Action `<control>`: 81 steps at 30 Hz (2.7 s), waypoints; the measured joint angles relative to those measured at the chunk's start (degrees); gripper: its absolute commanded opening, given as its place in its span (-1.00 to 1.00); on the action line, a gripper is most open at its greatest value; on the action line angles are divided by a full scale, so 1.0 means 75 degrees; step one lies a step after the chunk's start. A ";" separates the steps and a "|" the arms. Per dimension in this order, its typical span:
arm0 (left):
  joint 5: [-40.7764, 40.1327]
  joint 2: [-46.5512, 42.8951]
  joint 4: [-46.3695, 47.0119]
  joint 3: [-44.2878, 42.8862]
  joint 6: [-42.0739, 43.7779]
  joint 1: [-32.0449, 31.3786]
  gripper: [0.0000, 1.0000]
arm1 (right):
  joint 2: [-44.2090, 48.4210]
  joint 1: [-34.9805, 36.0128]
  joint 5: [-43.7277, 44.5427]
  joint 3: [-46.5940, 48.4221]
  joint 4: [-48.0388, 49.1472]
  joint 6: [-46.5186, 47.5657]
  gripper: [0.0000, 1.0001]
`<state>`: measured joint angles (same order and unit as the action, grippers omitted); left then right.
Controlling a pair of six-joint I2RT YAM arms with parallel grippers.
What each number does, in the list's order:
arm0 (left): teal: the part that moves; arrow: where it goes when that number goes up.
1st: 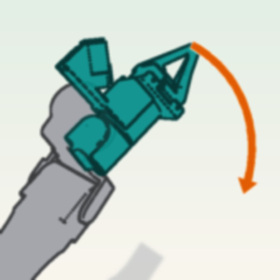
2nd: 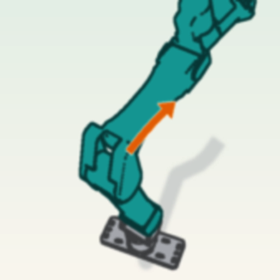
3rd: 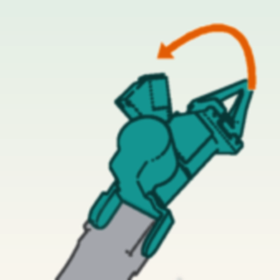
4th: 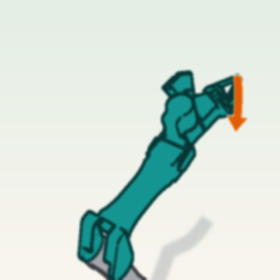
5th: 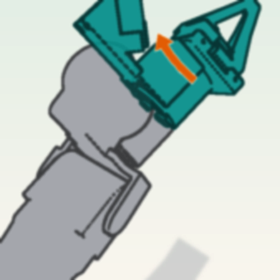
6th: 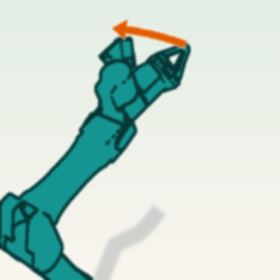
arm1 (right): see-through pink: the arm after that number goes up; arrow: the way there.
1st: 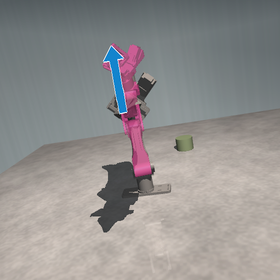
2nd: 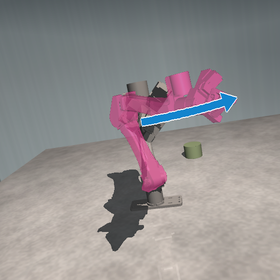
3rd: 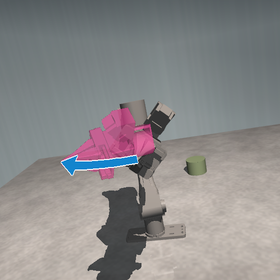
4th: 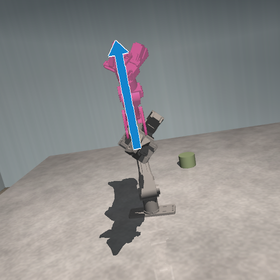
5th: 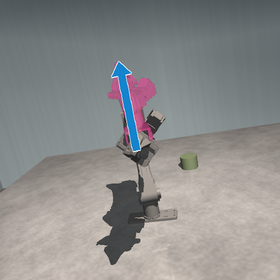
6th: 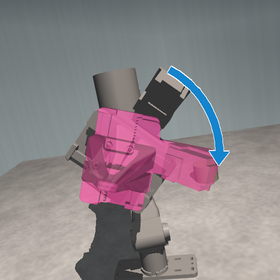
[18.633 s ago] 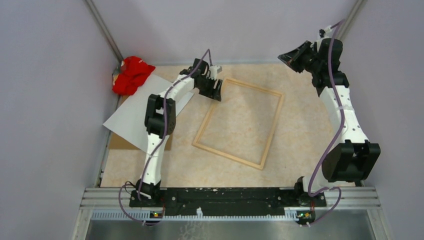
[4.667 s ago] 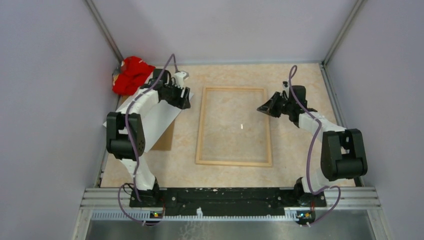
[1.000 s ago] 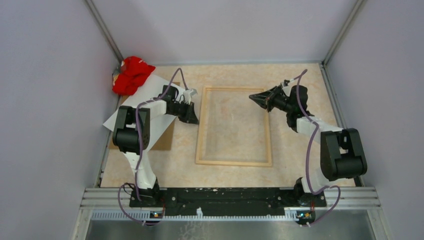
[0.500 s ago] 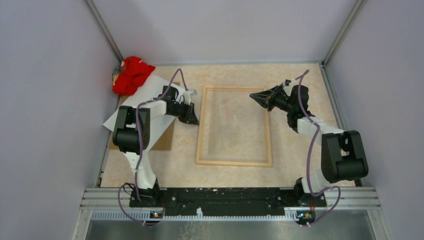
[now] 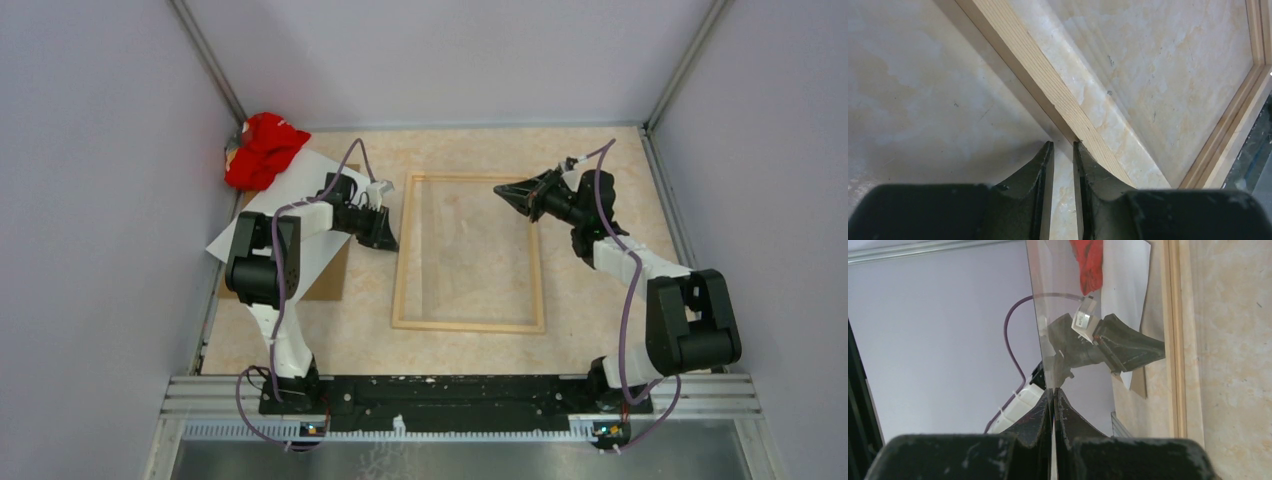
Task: Put the photo into the frame
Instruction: Place the photo frame item in the photo frame.
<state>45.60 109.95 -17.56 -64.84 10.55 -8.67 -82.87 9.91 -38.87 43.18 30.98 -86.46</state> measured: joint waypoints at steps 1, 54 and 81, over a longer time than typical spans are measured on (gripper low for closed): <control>0.0000 -0.0003 0.0009 0.0009 -0.0003 0.0000 -0.44 | 0.0000 0.0026 0.0000 0.0000 0.0023 -0.0041 -1.00; 0.0061 -0.0003 0.0073 0.0108 -0.0015 0.0000 -0.56 | -0.0898 -0.0595 0.0140 -0.0828 0.0195 0.1014 -1.00; 0.0076 -0.0003 0.0052 0.0108 0.0009 0.0000 -0.59 | -0.1125 -0.0947 0.0358 -0.0909 -0.0621 0.2229 -1.00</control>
<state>46.17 109.93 -17.17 -64.03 10.61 -8.67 -91.31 2.81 -36.18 36.36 26.33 -69.73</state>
